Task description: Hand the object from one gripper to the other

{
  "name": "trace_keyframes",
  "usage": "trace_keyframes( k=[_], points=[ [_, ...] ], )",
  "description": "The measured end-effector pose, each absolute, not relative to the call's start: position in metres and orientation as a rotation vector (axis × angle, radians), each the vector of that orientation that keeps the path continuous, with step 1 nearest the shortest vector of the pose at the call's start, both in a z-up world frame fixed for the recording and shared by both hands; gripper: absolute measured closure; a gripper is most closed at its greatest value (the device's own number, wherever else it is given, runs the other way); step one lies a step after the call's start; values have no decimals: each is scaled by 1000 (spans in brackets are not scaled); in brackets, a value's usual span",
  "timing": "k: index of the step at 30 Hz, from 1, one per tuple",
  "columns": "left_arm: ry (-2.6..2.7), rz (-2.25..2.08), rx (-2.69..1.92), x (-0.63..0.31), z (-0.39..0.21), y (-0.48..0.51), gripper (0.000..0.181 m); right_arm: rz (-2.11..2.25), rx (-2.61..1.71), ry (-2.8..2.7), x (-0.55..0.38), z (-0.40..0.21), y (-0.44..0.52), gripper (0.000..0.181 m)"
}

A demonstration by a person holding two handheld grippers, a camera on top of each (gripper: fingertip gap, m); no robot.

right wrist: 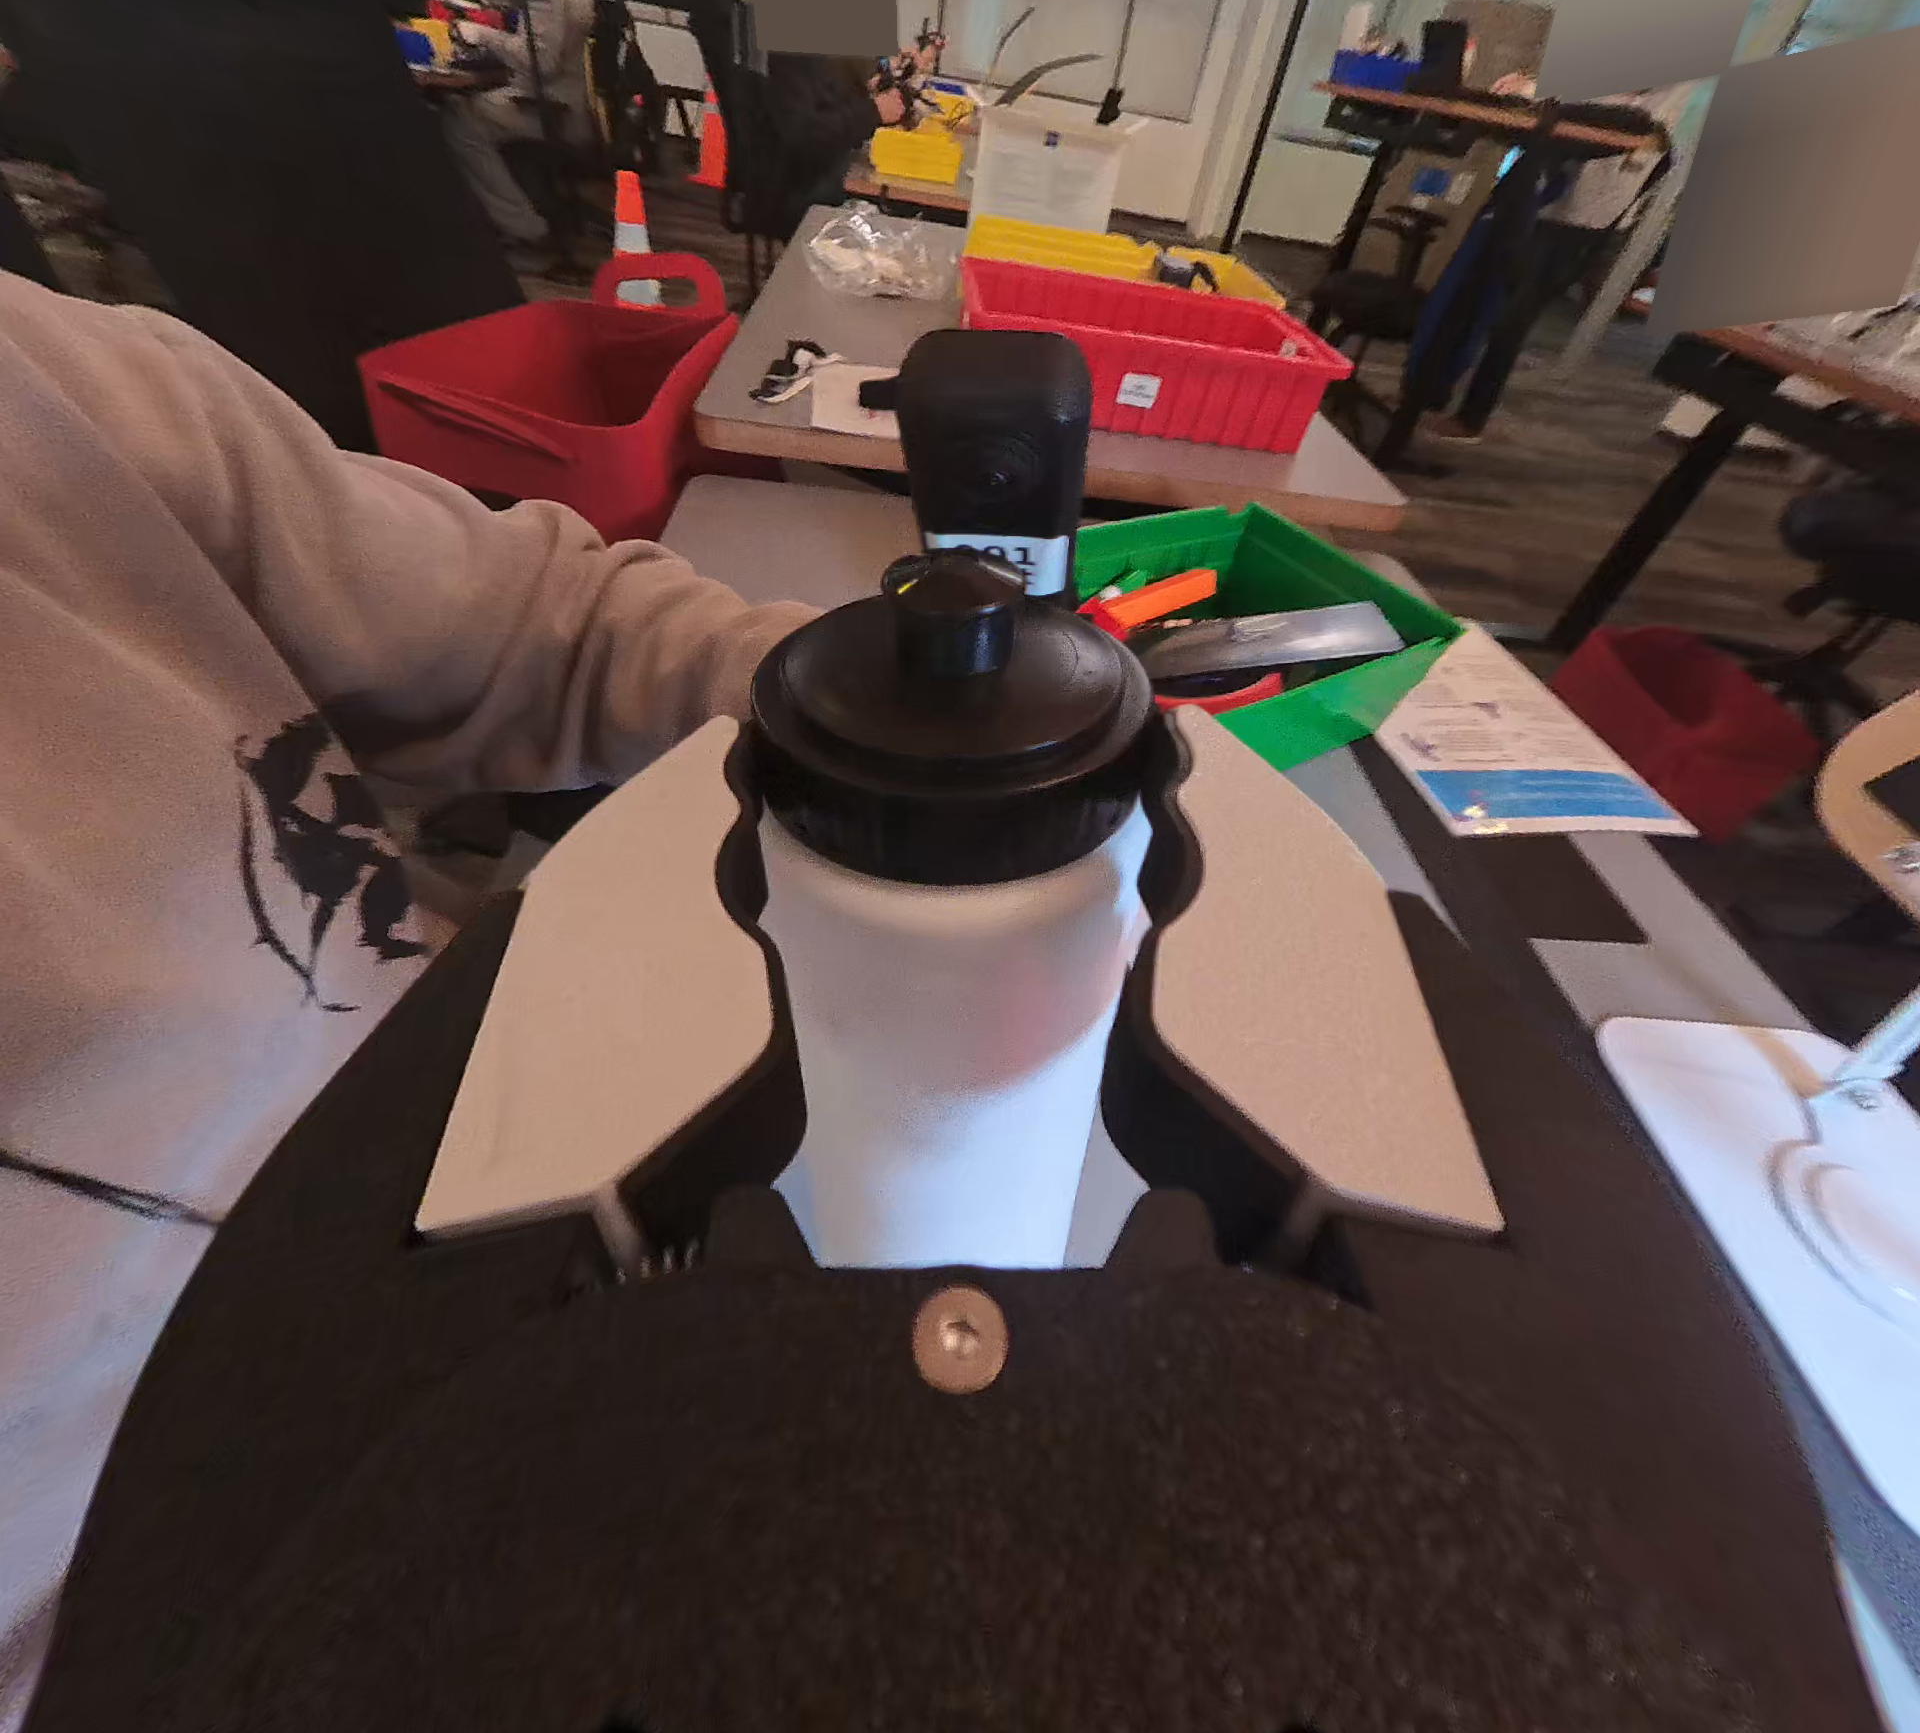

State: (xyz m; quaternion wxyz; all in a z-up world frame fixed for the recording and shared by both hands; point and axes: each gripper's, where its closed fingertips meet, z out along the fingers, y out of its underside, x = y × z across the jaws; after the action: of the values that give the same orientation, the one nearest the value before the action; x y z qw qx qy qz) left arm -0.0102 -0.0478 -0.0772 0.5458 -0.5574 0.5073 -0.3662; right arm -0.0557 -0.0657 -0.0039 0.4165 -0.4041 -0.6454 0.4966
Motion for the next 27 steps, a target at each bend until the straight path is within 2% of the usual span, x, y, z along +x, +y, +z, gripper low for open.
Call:
trace_keyframes(
  k=[7,9,15,21,27],
  points=[
    [1101,-883,-1382,-28,-72,-32,94,1243,-1062,-1403,-55,-1,-41,111],
    [1003,-781,-1411,-43,-59,-18,89,1142,-1091,-1288,-53,7,-23,111],
    [908,-367,-1398,-60,-20,-7,94,967,-1174,-1008,-50,19,1,111],
    [817,-217,-1530,-42,-30,19,86,900,-1171,-882,-49,23,5,111],
    [931,-391,-1566,-26,-47,24,92,878,-1195,-1010,-51,13,0,111]
  ],
)
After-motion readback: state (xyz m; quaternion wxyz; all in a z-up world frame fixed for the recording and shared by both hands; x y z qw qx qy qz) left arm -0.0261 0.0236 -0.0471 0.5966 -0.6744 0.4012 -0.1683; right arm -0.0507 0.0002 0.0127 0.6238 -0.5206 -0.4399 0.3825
